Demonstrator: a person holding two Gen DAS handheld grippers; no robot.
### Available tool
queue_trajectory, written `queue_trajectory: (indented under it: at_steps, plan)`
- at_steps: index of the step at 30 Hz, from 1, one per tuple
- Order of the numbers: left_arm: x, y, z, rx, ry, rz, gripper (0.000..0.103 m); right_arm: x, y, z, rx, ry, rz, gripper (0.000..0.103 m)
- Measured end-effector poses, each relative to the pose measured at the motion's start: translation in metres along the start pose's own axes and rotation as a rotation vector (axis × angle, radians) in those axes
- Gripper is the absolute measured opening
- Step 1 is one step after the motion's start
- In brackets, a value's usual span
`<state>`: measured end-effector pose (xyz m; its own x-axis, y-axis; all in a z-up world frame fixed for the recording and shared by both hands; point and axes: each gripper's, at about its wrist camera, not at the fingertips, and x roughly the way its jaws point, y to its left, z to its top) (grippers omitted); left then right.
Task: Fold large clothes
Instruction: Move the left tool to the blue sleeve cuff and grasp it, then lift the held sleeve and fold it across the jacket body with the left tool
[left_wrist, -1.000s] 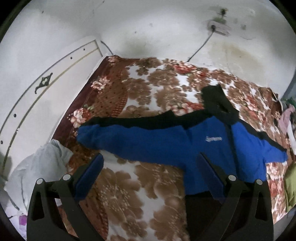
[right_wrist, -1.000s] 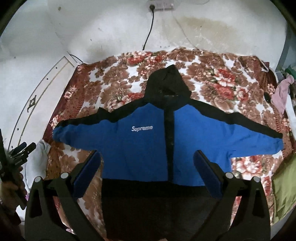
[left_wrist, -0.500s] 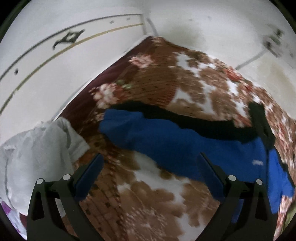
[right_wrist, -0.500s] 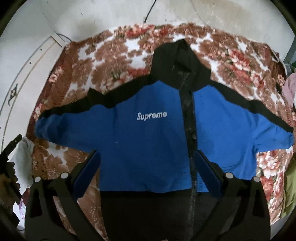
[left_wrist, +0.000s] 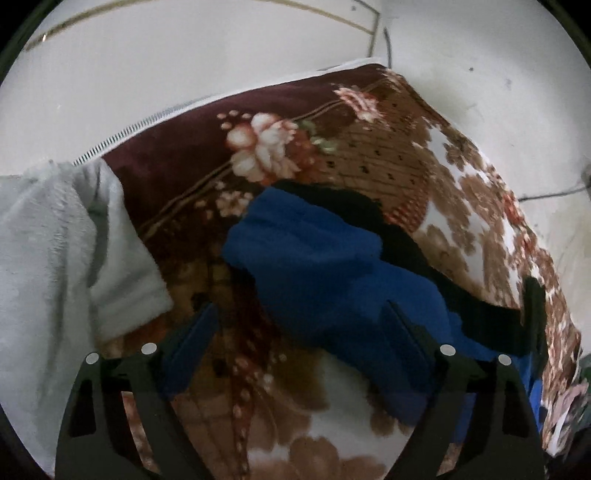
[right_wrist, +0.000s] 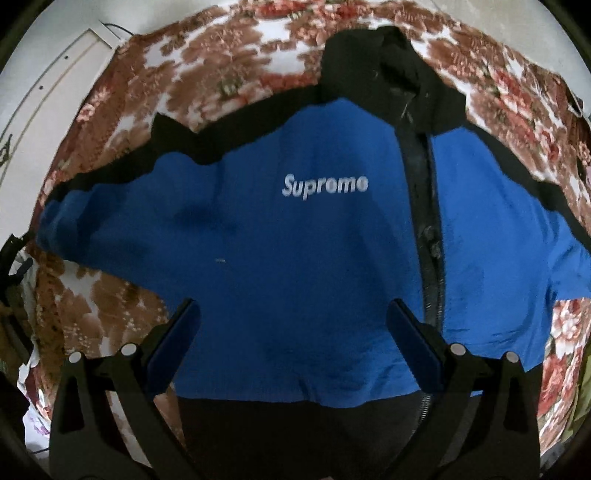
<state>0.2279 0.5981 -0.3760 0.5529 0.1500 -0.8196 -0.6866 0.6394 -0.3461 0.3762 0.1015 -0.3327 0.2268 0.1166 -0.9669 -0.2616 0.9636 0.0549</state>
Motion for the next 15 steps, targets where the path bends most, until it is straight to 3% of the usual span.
queue_trajectory:
  at_steps: [4,12,15]
  plan:
    - [0.019,0.008,0.005,-0.035,-0.001,-0.034,0.068,0.018,0.006,-0.004,-0.035,0.008,-0.011,0.098]
    - [0.039,0.026,0.016,-0.114,-0.033,-0.126,0.061,0.036,0.005,-0.006,-0.048,0.017,-0.023,0.098]
    - [0.051,0.030,0.013,-0.127,0.000,-0.144,0.042,0.040,0.003,-0.007,-0.071,0.017,-0.048,0.098]
